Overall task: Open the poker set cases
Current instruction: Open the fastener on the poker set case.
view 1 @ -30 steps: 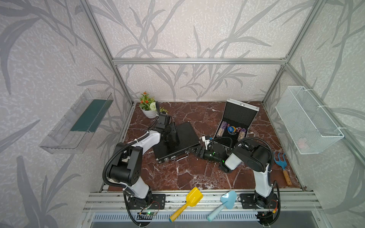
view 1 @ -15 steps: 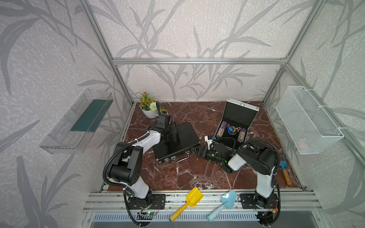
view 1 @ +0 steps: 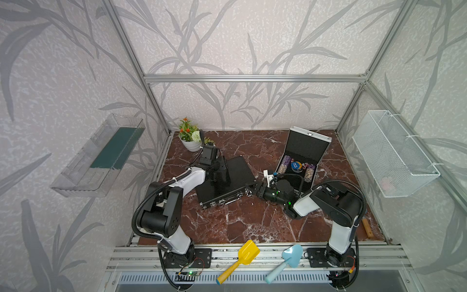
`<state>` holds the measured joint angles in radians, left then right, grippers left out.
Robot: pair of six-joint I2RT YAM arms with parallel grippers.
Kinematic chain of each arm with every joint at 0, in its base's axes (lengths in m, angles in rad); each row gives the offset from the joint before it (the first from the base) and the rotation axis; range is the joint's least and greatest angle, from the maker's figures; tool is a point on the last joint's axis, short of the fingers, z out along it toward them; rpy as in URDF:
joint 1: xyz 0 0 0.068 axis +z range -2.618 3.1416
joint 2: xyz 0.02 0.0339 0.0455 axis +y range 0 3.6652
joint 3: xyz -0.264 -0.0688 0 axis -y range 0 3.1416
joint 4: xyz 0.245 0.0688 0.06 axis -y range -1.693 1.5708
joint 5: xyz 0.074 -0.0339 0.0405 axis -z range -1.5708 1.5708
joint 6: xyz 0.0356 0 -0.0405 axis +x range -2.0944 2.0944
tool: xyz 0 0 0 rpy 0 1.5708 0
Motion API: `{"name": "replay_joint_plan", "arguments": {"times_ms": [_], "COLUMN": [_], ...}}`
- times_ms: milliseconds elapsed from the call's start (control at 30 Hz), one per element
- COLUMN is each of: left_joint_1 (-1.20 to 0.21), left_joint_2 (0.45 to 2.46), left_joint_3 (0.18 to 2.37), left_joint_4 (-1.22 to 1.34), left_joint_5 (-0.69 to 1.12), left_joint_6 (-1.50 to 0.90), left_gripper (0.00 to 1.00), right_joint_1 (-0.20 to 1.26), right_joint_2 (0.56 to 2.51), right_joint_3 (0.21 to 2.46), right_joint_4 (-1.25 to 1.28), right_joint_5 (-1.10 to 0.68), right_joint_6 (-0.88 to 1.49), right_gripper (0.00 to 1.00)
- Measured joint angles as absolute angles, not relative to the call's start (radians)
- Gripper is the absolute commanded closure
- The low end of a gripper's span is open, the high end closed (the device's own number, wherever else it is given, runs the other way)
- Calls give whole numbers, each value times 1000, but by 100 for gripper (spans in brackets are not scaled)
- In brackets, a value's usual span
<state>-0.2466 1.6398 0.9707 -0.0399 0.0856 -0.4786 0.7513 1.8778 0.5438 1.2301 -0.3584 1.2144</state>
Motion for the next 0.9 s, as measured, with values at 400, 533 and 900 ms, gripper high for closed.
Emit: {"name": "replay_joint_plan", "arguments": {"times_ms": [400, 533, 900], "left_joint_1": [-248, -248, -264], "left_joint_2": [1546, 1374, 719], "left_joint_3": [888, 776, 471], "left_joint_4": [-48, -135, -394], "left_joint_5": [70, 44, 17], "left_joint_6": [-492, -527, -699], "left_gripper": [33, 29, 24], "right_joint_1": [747, 747, 747], "right_joint_2": [1877, 1877, 1877], "right_joint_3": [571, 583, 583], "right_joint_4": [1195, 1199, 1201], "right_joint_5": [-364, -368, -368], "right_joint_6": [1294, 1310, 1328], "right_gripper": [25, 25, 25]}}
